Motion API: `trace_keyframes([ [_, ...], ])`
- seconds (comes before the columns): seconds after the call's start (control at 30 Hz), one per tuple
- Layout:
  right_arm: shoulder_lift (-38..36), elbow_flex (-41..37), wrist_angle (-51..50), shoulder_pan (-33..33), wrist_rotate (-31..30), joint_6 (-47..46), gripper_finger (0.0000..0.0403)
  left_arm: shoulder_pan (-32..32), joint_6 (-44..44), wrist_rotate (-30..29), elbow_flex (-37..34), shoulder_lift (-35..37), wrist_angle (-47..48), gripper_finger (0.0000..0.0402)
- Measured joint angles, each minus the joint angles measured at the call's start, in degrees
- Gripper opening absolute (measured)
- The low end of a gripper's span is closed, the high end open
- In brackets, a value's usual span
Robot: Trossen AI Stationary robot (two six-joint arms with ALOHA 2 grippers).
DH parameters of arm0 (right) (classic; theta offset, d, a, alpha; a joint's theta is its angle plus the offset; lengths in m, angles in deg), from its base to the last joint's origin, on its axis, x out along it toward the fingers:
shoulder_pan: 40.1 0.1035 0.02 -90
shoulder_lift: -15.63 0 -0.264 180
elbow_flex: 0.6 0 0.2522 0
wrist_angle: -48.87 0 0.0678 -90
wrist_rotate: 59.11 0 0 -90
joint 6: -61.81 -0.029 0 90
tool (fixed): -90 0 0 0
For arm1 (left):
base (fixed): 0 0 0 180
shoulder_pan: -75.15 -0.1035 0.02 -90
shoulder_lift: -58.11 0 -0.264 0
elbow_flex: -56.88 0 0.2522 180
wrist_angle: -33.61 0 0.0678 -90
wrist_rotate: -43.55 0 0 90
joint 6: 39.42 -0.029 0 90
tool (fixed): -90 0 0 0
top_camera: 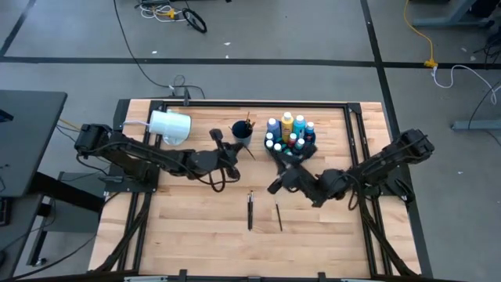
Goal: Pick & Place Paint Supplies
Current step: Put the gold paint brush into the blue cup
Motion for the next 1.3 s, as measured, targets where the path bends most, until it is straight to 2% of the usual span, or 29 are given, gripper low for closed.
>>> trace_keyframes([
  [0.07,-1.5,0.0,0.2,1.1,-6.0,-2.3,0.0034,0.5,-9.1,-5.8,0.0,0.0,-1.8,0.0005],
  [0.13,-3.3,0.0,-0.1,2.0,-8.8,-4.2,0.0033,0.8,-19.4,-9.7,0.0,0.0,-4.3,0.0006],
  [0.23,-6.3,0.0,-3.7,2.6,-8.3,-7.6,0.0033,0.9,-33.2,-10.8,0.0,0.0,-6.8,0.0005],
  [0.33,-9.8,0.0,-13.8,2.5,-6.0,-16.1,0.0033,0.9,-41.7,-10.8,0.0,0.1,-7.4,0.0004],
  [0.4,-12.4,0.0,-24.5,2.0,0.5,-26.1,0.0033,0.9,-45.4,-10.9,0.0,0.1,-7.3,0.0006],
  [0.47,-14.8,0.0,-36.4,0.3,14.6,-39.3,0.0033,1.0,-48.3,-10.8,0.0,0.1,-7.3,0.0007],
  [0.53,-16.5,0.0,-44.6,-2.7,32.0,-51.3,0.0033,1.2,-50.2,-10.4,0.0,0.1,-7.3,0.0007],
  [0.6,-16.9,0.0,-48.8,-5.7,43.0,-58.7,0.0033,1.6,-52.0,-9.6,0.0,0.1,-7.3,0.0005],
  [0.67,-16.7,0.0,-50.8,-7.9,46.6,-62.0,0.0032,2.2,-53.3,-8.1,0.0,0.1,-7.3,0.0004],
  [0.73,-16.6,0.0,-51.7,-9.9,46.7,-62.9,0.0031,2.8,-56.7,-6.3,0.0,0.1,-7.3,0.0005],
  [0.9,-16.6,0.0,-53.4,-17.4,48.2,-66.5,0.0029,4.3,-73.6,-4.1,0.0,0.1,-7.4,0.0004],
  [1.1,-14.5,0.0,-51.8,-26.4,69.1,-76.8,0.0035,4.9,-84.5,-4.6,0.0,0.1,-11.8,0.0006],
  [1.3,-8.3,0.0,-45.7,-30.4,83.4,-82.9,0.0047,5.9,-92.3,-4.6,0.0,0.0,-18.2,0.0004],
])
